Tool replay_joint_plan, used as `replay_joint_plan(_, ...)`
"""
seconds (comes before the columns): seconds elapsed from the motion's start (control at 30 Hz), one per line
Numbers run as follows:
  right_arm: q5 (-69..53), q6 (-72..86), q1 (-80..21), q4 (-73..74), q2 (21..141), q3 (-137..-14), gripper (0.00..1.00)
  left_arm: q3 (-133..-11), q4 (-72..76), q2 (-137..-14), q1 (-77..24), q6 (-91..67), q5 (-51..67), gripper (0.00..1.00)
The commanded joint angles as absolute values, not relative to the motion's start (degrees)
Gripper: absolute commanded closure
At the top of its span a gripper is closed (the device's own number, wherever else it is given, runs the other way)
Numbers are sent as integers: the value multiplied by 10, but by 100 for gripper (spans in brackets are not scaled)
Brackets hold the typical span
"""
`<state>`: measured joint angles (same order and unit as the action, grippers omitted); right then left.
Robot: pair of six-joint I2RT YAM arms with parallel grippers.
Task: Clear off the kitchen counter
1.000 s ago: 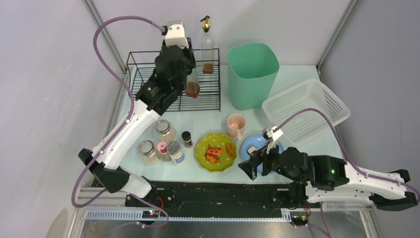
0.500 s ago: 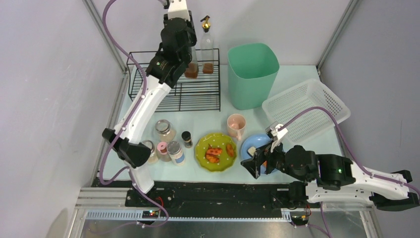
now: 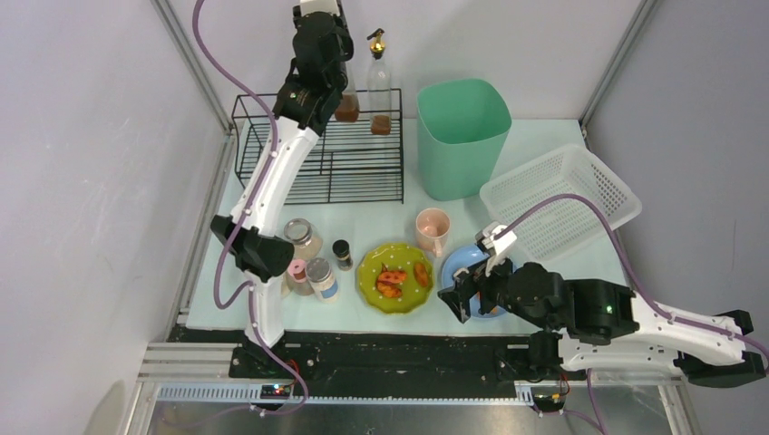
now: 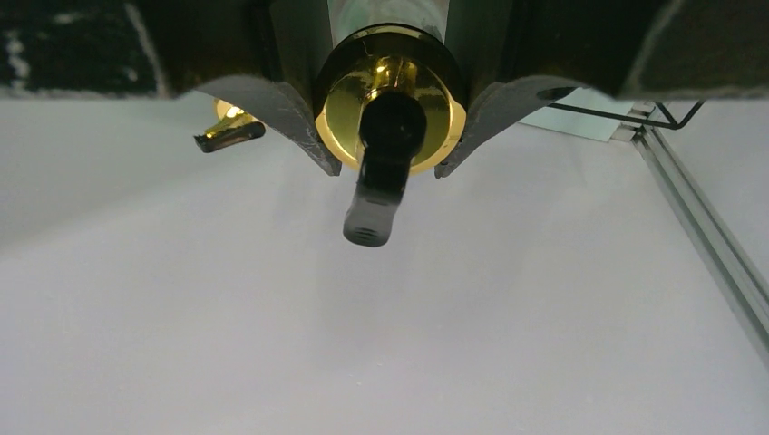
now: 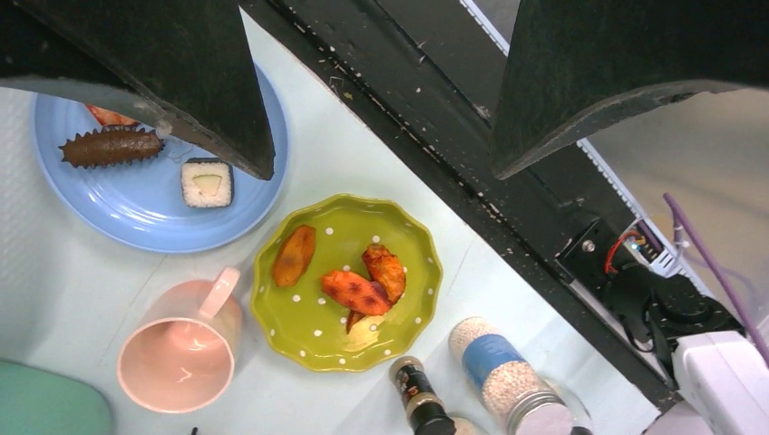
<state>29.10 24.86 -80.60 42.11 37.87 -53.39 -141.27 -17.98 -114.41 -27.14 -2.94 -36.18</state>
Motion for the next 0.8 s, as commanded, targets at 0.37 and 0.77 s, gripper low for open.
replay_joint_plan(0.37, 242, 245, -743, 409, 406, -557, 8, -1447, -28, -1188, -234, -49, -336, 100)
replay_joint_plan(0.77, 204, 239, -714, 394, 435, -556, 8, -1456, -7, -1211, -203, -48, -335, 100)
